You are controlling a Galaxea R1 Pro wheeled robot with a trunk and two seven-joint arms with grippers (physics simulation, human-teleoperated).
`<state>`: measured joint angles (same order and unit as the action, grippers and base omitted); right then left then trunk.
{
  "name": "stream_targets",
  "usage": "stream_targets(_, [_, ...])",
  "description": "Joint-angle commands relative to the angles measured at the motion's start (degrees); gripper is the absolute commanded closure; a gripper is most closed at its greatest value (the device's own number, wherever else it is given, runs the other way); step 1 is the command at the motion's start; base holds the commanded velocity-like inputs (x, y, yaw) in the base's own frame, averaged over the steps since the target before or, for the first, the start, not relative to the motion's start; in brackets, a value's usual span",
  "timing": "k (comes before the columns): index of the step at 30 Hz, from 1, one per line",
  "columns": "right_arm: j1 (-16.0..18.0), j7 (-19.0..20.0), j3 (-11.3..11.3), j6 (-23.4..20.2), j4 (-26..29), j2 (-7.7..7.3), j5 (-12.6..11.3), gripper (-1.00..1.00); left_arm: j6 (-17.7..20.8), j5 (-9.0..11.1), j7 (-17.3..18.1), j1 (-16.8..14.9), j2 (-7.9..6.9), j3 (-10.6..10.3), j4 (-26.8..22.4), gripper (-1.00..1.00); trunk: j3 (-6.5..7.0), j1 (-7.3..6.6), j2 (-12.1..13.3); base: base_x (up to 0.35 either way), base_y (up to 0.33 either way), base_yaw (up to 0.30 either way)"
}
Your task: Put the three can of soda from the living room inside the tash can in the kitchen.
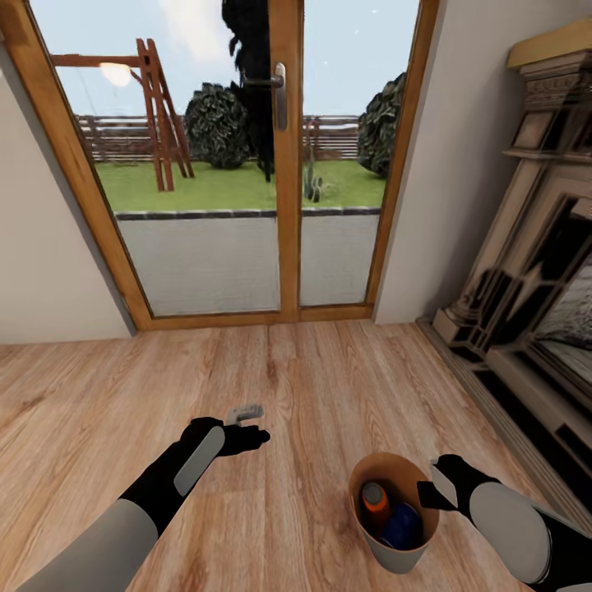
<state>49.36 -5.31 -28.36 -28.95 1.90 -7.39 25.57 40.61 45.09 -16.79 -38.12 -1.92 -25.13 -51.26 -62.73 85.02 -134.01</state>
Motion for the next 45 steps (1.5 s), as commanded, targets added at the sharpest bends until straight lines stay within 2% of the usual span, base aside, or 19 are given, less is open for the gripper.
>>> stream_targets(1, [-0.02, 0.21, -1.07, 0.03, 0.21, 0.01, 0.18, 1.0, 0.0, 0.0, 0.0, -0.01, 0.02, -0.01, 0.01, -1.0, -0.19, 1.82, -0.41, 0.0, 0.0, 0.0])
stream_targets(3, [-0.03, 0.21, -1.04, 0.03, 0.21, 0.04, 0.18, 1.0, -0.01, 0.0, 0.0, -0.02, 0.05, 0.0, 0.01, -1.0, -0.55, 2.26, -1.21, 0.0, 0.0, 0.0])
stream_targets(11, [-0.05, 0.25, -0.64, 0.08, 0.21, 0.01, 0.18, 1.0, -0.01, 0.0, 0.05, 0.05, 0.07, 0.04, -0.15, -1.0, -0.55, 2.26, -1.21, 0.0, 0.0, 0.0])
stream_targets(12, [-0.05, 0.27, -0.58, 0.09, 0.21, 0.01, 0.18, -1.0, -0.01, 0.0, 0.06, 0.06, 0.07, 0.03, -0.15, -1.0, -0.55, 2.26, -1.21, 0.0, 0.0, 0.0])
stream_targets(22, [-0.05, 0.97, -0.39, 0.68, 0.21, 0.06, 0.18, -1.0, -0.01, 0.0, 0.05, 0.06, 0.07, -0.05, -0.23, -1.0, -0.55, 2.26, -1.21, 0.0, 0.0, 0.0])
stream_targets(28, [-0.56, 3.28, -0.32, 3.74, 0.21, 0.02, 0.26, -1.0, 0.06, 0.0, 0.08, 0.06, 0.12, -0.09, -0.24, -1.0, 0.53, 0.94, 1.2, 0.0, 0.0, 0.0])
stream_targets(45, [-0.68, 3.64, -0.29, 4.24, 0.23, 0.04, 0.27, -1.0, 0.08, 0.0, 0.09, -0.02, 0.16, -0.12, -0.25, -1.0, 3.58, -2.79, 8.01, 0.0, 0.0, 0.0])
